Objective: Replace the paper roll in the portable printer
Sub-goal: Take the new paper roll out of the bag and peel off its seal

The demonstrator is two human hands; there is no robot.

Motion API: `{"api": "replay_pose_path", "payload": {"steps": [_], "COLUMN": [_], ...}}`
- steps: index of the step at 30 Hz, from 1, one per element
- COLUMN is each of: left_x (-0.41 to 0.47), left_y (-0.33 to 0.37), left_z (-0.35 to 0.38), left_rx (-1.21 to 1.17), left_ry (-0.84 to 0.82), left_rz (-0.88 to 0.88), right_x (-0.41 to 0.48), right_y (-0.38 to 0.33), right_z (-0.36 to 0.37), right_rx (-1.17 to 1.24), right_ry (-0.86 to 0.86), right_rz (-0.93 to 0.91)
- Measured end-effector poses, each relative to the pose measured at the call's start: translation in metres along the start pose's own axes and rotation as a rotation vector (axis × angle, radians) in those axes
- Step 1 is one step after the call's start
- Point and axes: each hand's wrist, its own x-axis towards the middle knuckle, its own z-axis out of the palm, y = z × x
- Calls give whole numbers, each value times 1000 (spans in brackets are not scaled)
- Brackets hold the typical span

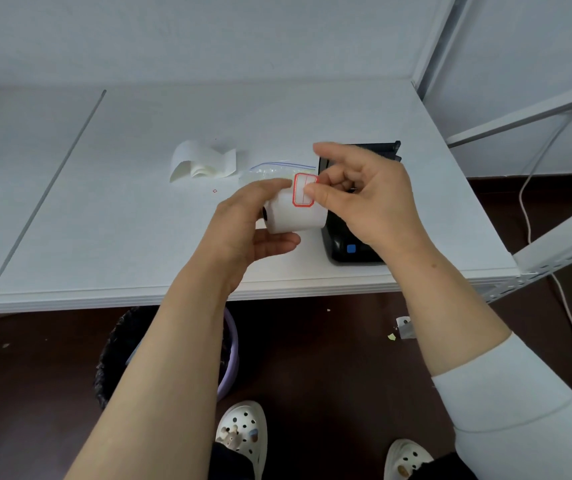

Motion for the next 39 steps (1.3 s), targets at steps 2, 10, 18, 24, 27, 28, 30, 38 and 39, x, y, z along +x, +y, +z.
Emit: {"api": "replay_pose_path", "payload": {"steps": [2, 10, 18, 24, 27, 28, 30, 38, 39], "left_x": [1, 5, 7, 6, 6, 6, 6, 6, 6], "left_y": [-2, -7, -8, -10, -9, -9, -9, -9, -9], "left_z": [-1, -7, 0, 6, 9, 9, 8, 3, 3], "left_rx": [22, 86, 154, 15, -8, -11, 6, 108, 100], "left_ry": [-77, -28, 123, 112, 132, 146, 160, 150, 150], "left_rz": [1, 80, 97, 77, 92, 96, 110, 143, 136], "right_x": [1, 0, -2, -1, -2, -3, -3, -3, -3], "right_y": [-1, -10, -12, -10, -11, -12, -14, -12, -11], "right_z": [0, -5, 1, 3, 6, 6, 5, 8, 8], "right_rx": [-26, 30, 88, 91, 109, 114, 116, 137, 138], "right_ry": [-8, -50, -89, -78, -98, -106, -126, -170, -179], "right_rz": [0, 136, 195, 165, 159, 154, 143, 152, 152]}}
